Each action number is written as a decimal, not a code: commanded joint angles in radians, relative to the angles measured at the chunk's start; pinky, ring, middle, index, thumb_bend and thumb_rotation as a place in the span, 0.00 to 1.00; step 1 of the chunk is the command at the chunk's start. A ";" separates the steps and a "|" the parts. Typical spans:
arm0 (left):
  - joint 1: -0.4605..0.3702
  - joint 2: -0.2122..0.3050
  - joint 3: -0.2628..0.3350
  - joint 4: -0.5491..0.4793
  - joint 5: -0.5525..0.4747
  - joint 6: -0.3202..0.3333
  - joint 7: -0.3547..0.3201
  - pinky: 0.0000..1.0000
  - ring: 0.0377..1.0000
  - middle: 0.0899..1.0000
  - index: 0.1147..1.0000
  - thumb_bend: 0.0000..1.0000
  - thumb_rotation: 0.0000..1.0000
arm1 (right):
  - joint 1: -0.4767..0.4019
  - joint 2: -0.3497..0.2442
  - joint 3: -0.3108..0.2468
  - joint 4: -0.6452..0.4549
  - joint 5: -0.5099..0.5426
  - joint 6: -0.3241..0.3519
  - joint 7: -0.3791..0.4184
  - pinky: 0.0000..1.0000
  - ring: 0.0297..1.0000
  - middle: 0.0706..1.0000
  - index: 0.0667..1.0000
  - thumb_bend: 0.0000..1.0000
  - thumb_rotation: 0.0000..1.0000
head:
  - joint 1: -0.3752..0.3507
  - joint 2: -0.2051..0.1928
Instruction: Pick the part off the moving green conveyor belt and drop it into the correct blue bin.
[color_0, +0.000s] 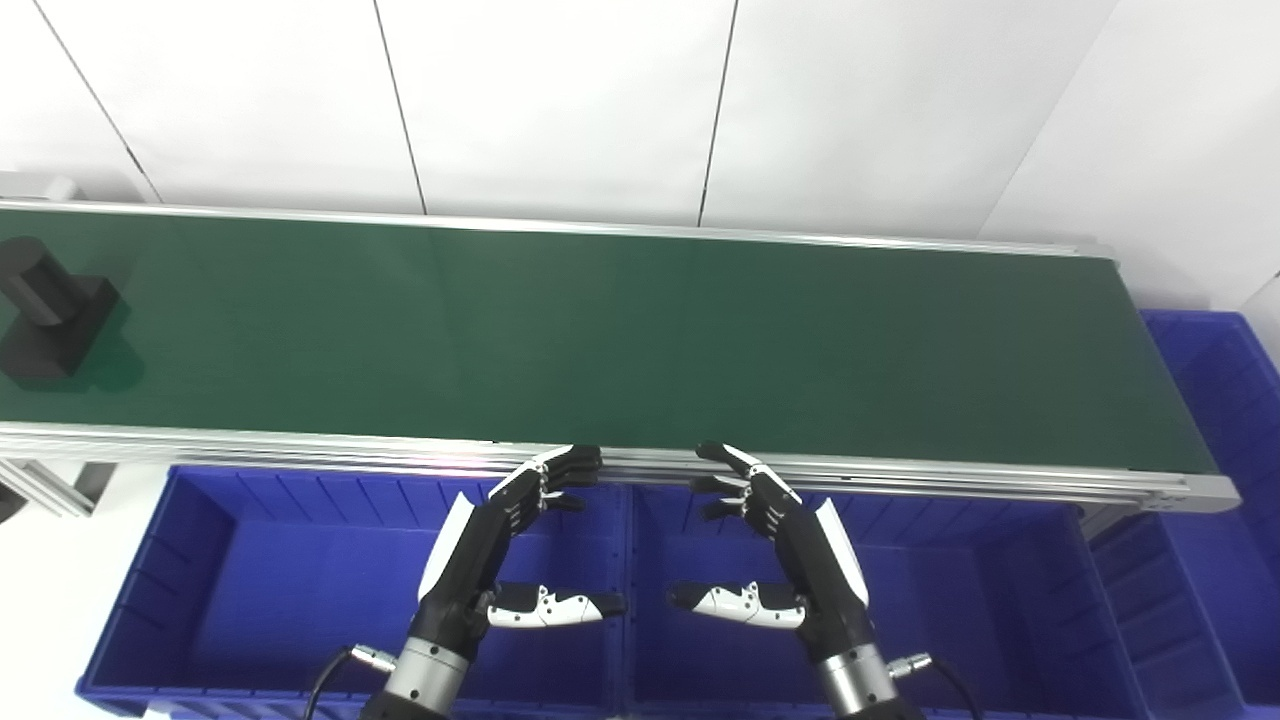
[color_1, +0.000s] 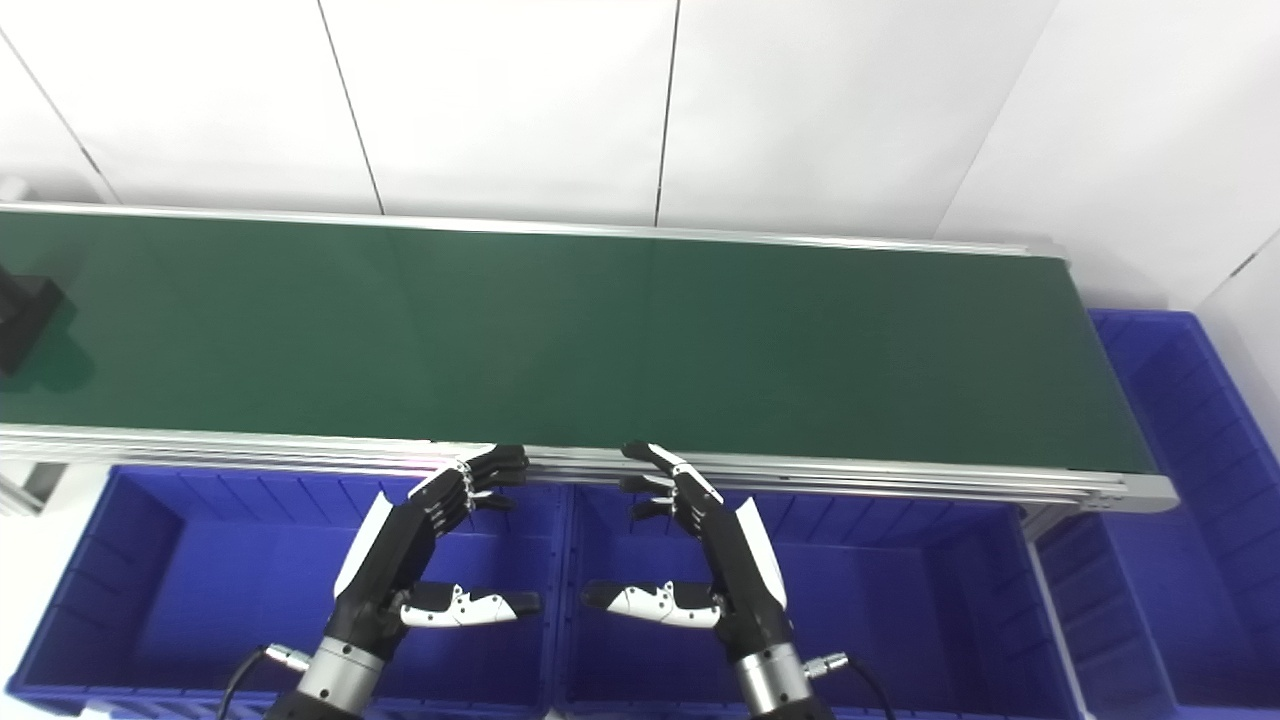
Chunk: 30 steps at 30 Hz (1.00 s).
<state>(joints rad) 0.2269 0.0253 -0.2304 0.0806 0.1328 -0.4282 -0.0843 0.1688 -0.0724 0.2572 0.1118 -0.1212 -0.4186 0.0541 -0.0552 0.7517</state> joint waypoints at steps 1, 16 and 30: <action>-0.016 -0.002 -0.001 -0.018 -0.002 -0.037 0.005 0.69 0.76 0.78 0.76 0.75 0.04 | -0.008 0.006 -0.002 -0.013 0.012 -0.051 -0.002 0.64 0.74 0.86 0.80 0.81 0.28 | 0.001 -0.001; -0.016 -0.003 -0.001 -0.015 -0.002 -0.037 0.005 0.69 0.77 0.78 0.77 0.75 0.05 | -0.007 0.006 -0.001 -0.006 0.010 -0.051 -0.005 0.64 0.75 0.87 0.80 0.80 0.26 | 0.001 -0.001; -0.015 0.018 0.004 -0.044 -0.043 -0.032 -0.023 0.67 0.75 0.78 0.76 0.73 0.00 | -0.015 0.021 0.020 0.005 -0.027 -0.051 -0.040 0.63 0.73 0.86 0.80 0.80 0.26 | -0.080 0.001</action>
<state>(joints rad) 0.2250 0.0382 -0.2259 0.0733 0.1015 -0.4282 -0.1016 0.1674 -0.0617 0.2733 0.1352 -0.1444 -0.4186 0.0245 -0.1350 0.7517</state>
